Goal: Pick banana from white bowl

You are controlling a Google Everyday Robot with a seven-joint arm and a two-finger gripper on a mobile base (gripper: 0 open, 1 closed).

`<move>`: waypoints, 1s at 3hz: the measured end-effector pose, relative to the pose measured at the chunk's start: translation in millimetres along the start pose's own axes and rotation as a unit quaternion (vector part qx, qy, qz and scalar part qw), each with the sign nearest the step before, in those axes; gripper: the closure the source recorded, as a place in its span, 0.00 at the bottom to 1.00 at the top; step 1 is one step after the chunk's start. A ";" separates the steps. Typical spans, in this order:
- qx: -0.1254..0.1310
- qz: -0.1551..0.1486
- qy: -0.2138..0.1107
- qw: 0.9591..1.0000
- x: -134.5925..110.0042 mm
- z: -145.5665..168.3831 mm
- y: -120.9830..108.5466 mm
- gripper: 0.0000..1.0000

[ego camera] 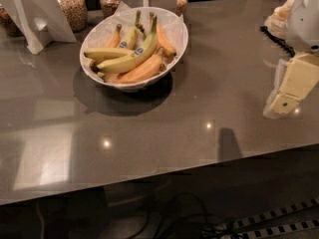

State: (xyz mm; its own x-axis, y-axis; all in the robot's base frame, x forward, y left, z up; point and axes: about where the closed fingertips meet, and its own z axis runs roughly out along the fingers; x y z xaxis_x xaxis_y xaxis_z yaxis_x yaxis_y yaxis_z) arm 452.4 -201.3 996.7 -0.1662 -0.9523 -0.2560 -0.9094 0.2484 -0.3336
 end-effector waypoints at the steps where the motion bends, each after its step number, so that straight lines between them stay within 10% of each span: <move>1: 0.029 -0.024 -0.040 0.998 -26.4 0.7 -21.6 0.00; 3: 0.056 -0.085 -0.111 0.989 -87.1 11.8 -61.4 0.00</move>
Offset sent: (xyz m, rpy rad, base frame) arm 0.0818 0.0673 0.0339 0.1379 -0.2257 0.1943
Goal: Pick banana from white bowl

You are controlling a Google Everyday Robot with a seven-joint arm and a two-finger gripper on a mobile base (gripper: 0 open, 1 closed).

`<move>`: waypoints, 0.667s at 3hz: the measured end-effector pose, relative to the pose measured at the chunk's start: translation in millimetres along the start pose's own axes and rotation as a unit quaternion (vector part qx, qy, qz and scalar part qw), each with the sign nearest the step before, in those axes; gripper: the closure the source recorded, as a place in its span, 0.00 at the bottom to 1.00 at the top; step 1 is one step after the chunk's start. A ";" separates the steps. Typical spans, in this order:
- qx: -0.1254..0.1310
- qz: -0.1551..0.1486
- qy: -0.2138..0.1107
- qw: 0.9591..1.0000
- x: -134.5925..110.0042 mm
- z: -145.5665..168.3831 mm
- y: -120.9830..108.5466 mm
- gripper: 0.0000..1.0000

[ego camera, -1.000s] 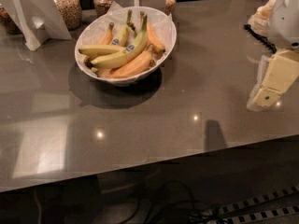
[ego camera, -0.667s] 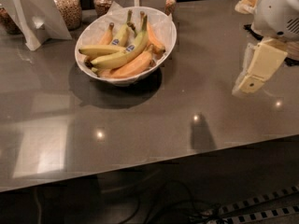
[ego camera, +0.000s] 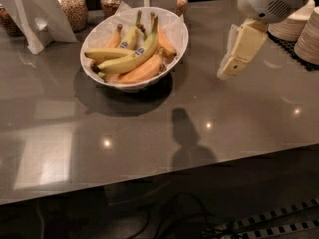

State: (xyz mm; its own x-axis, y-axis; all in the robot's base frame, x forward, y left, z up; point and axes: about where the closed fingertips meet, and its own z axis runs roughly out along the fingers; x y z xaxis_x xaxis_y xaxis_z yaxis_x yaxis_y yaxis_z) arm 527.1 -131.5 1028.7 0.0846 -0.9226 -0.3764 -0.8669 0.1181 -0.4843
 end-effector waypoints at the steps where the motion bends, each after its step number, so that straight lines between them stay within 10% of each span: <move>1: -0.010 -0.036 -0.033 0.999 -33.4 17.7 -15.1 0.00; 2: -0.031 -0.070 -0.056 0.996 -63.8 40.5 -21.7 0.00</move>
Offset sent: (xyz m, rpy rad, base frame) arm 0.0524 0.1117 -0.0029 0.0310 0.0046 0.2953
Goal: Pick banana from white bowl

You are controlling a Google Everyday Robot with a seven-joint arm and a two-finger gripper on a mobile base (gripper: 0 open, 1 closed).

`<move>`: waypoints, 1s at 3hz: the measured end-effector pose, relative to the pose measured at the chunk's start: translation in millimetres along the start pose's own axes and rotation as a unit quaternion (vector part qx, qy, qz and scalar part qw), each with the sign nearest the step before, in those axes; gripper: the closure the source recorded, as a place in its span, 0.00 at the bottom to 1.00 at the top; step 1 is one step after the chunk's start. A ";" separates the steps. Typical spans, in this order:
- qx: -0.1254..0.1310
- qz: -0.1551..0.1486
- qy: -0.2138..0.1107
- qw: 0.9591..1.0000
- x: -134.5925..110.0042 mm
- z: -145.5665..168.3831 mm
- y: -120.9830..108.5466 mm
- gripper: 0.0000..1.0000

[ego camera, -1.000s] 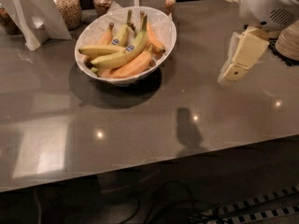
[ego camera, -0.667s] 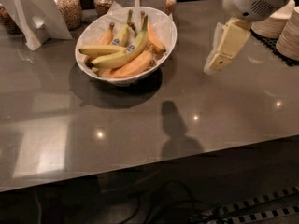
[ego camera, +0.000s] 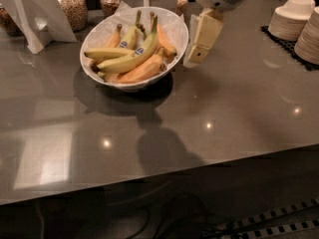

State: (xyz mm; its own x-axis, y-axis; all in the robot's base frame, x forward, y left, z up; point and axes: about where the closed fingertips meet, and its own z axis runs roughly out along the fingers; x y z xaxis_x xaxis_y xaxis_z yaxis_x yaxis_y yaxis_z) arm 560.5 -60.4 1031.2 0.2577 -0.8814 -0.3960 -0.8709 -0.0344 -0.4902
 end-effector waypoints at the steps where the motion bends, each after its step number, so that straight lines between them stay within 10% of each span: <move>1: -0.026 -0.043 -0.006 0.999 -19.9 33.3 -5.8 0.00; 3: -0.047 -0.071 -0.010 0.996 -33.1 66.9 -10.8 0.00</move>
Offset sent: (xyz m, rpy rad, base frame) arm 0.0479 0.0885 -0.0537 -0.0975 0.0254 0.2264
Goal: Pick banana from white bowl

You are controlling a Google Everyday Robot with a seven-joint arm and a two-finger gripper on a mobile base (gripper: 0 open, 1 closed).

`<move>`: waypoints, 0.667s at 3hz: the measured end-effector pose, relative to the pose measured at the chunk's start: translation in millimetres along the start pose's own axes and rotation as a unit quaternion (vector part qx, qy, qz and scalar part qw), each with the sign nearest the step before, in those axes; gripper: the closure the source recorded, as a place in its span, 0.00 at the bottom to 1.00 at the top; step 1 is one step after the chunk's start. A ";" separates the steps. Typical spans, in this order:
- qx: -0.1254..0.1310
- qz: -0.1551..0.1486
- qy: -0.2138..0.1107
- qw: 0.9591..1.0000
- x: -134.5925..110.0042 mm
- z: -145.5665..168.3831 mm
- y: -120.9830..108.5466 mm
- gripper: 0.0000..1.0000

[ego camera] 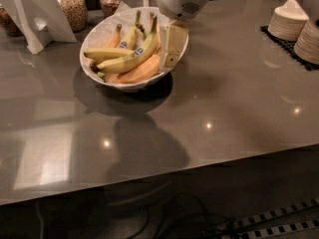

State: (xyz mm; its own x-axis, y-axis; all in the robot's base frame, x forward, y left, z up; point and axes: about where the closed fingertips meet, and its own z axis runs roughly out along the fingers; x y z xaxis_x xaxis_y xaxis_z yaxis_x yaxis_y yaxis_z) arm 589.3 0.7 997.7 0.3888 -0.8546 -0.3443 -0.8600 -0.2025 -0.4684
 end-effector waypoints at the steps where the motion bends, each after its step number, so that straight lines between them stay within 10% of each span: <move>1: -0.007 -0.009 -0.007 1.000 -0.2 15.2 -4.9 0.00; 2: -0.016 -0.019 -0.025 0.999 -6.3 33.9 -14.7 0.13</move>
Offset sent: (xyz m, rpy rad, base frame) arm 0.0376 0.0404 -0.0279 0.0417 0.0350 0.1070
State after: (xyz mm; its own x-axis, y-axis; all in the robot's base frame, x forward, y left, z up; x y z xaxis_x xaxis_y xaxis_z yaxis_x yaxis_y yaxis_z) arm 610.7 25.2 979.2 0.4365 -0.8208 -0.3684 -0.8544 -0.2499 -0.4556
